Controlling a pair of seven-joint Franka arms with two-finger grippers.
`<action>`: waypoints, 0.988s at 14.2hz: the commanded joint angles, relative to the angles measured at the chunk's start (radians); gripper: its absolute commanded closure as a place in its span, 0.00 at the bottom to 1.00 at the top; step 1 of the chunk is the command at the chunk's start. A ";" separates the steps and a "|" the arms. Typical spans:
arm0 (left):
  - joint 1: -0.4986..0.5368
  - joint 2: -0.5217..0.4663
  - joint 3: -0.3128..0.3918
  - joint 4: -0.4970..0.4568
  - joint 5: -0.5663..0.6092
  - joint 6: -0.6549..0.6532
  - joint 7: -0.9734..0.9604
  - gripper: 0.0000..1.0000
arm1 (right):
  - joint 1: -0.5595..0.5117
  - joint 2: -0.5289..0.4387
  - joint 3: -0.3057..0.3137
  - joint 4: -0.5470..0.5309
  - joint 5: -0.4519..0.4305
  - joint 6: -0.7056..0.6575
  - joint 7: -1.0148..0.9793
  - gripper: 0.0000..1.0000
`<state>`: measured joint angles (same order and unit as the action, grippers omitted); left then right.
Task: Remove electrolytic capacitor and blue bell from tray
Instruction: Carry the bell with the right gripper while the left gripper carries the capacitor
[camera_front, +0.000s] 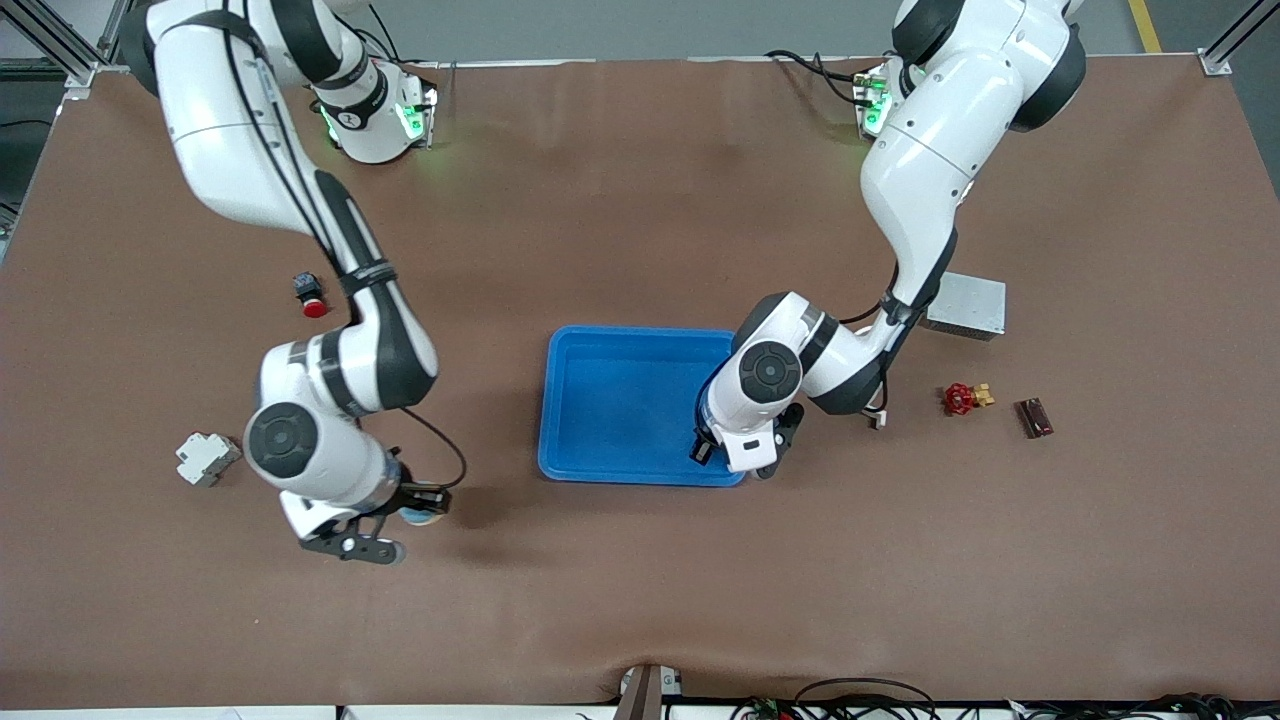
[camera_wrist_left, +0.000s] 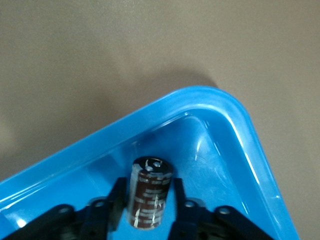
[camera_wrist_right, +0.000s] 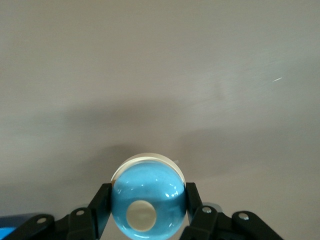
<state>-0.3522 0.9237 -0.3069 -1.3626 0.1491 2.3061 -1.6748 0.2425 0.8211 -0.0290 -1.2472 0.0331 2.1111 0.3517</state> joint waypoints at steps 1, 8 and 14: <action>-0.011 0.011 0.011 0.020 0.007 0.007 -0.003 0.99 | -0.084 -0.011 0.018 -0.043 0.014 0.035 -0.156 1.00; -0.002 -0.015 0.011 0.023 -0.003 -0.002 -0.011 1.00 | -0.253 -0.005 0.018 -0.103 0.048 0.105 -0.489 1.00; 0.068 -0.112 -0.001 0.020 -0.006 -0.079 -0.005 1.00 | -0.330 0.010 0.018 -0.162 0.080 0.178 -0.645 1.00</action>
<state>-0.3198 0.8719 -0.3042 -1.3216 0.1491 2.2851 -1.6752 -0.0597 0.8366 -0.0280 -1.3848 0.0974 2.2714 -0.2529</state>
